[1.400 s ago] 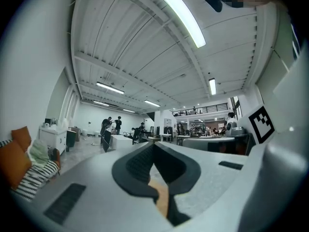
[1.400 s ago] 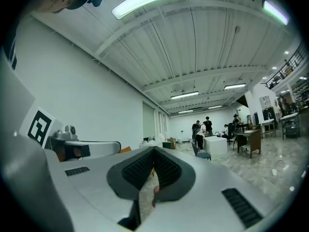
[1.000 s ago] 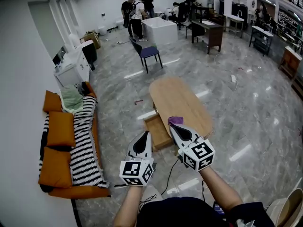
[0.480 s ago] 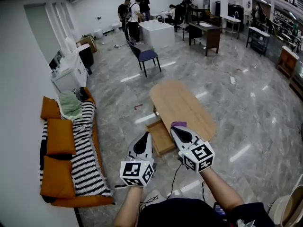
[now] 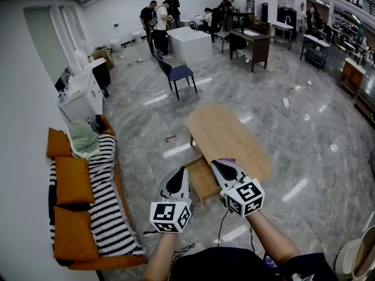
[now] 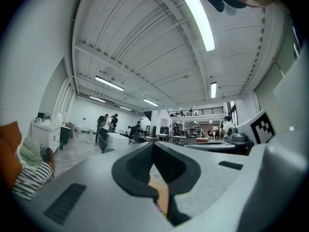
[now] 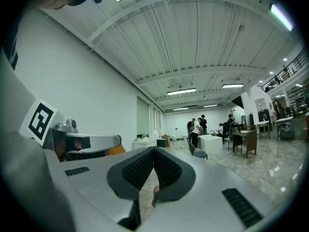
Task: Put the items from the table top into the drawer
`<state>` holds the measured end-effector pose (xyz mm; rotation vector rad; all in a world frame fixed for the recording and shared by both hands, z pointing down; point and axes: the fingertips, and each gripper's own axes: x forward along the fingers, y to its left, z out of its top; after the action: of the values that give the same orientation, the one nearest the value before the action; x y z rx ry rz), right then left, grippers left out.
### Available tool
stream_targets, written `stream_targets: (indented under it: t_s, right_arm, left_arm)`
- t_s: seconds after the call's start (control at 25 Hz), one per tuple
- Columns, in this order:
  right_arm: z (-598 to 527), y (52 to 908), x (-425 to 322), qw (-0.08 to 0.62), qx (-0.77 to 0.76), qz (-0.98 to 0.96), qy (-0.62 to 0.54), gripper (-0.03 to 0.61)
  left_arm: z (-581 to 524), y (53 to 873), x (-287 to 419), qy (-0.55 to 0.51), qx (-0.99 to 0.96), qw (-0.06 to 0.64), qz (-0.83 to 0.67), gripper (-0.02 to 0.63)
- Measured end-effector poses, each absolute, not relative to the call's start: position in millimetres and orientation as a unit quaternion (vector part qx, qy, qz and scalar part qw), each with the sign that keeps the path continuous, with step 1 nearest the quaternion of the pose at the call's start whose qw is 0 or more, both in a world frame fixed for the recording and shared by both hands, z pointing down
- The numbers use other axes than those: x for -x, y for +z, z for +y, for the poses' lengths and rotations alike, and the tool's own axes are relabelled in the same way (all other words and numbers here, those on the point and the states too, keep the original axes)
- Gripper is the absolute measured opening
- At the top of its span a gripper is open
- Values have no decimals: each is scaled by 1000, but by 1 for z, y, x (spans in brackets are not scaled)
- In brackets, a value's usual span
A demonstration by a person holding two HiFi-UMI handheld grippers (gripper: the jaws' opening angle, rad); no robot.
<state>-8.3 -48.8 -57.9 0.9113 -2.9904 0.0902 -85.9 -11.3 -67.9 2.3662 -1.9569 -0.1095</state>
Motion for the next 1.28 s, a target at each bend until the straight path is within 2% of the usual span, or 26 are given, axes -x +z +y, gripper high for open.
stream_targets:
  t_s: [0.76,1.28]
  right_arm:
    - [-63,-61,74,16,-333,-943,22,17]
    - [-84,-45,73,25,-349,-936,28,17]
  left_arm:
    - [-34,-74,161,-46,-786,35,-615,-2]
    - [-58,-56,157,-38,-799,45,-599,-2]
